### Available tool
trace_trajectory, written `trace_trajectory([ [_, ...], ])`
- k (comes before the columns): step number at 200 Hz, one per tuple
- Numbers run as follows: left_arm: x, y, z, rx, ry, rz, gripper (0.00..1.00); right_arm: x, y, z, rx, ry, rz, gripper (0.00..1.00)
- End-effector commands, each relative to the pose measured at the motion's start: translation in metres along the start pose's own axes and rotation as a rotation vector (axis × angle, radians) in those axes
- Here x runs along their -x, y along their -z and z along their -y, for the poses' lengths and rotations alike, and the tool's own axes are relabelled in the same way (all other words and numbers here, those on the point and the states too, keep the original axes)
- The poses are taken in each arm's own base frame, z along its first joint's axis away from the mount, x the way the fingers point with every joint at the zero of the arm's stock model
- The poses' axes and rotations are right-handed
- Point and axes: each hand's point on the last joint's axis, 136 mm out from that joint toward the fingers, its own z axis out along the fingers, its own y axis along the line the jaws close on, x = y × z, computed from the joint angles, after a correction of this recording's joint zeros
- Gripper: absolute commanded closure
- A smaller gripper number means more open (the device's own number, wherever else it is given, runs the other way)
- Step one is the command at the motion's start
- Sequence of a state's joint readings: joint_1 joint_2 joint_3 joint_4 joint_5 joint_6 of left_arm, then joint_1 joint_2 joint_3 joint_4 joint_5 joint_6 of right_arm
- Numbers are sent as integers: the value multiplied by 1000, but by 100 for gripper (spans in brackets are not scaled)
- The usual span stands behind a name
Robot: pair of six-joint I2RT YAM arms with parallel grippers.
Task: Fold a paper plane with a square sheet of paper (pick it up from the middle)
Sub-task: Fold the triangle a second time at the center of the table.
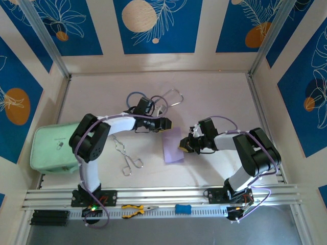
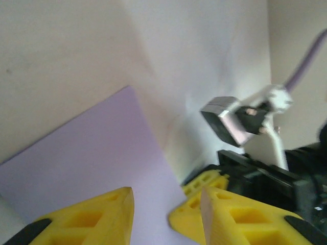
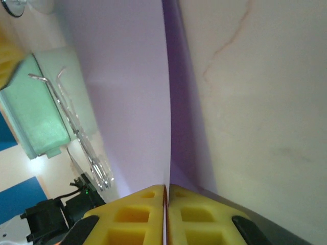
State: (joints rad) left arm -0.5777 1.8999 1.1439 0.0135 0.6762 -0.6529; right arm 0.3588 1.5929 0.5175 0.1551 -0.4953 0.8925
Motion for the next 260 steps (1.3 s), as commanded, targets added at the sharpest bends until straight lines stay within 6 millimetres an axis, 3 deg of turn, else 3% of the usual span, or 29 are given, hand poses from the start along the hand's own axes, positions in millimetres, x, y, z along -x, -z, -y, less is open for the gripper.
trace_trajectory([
  [1, 3, 17, 8, 4, -53, 56, 58, 8, 1, 1, -33, -20, 31, 89],
  [67, -7, 42, 12, 44, -149, 136, 55, 18, 10, -9, -13, -12, 89, 90],
  [111, -13, 45, 11, 47, -157, 138, 55, 19, 4, -21, 10, 2, 72, 91],
  [135, -18, 49, 14, 52, -184, 151, 56, 19, 2, -23, 17, 3, 56, 85],
  [186, -66, 40, 33, 151, -422, 117, 51, 17, 4, -27, 40, 28, 10, 80],
  [260, -128, -1, 55, 361, -830, 38, 37, 21, 8, -28, 50, 22, 1, 89],
])
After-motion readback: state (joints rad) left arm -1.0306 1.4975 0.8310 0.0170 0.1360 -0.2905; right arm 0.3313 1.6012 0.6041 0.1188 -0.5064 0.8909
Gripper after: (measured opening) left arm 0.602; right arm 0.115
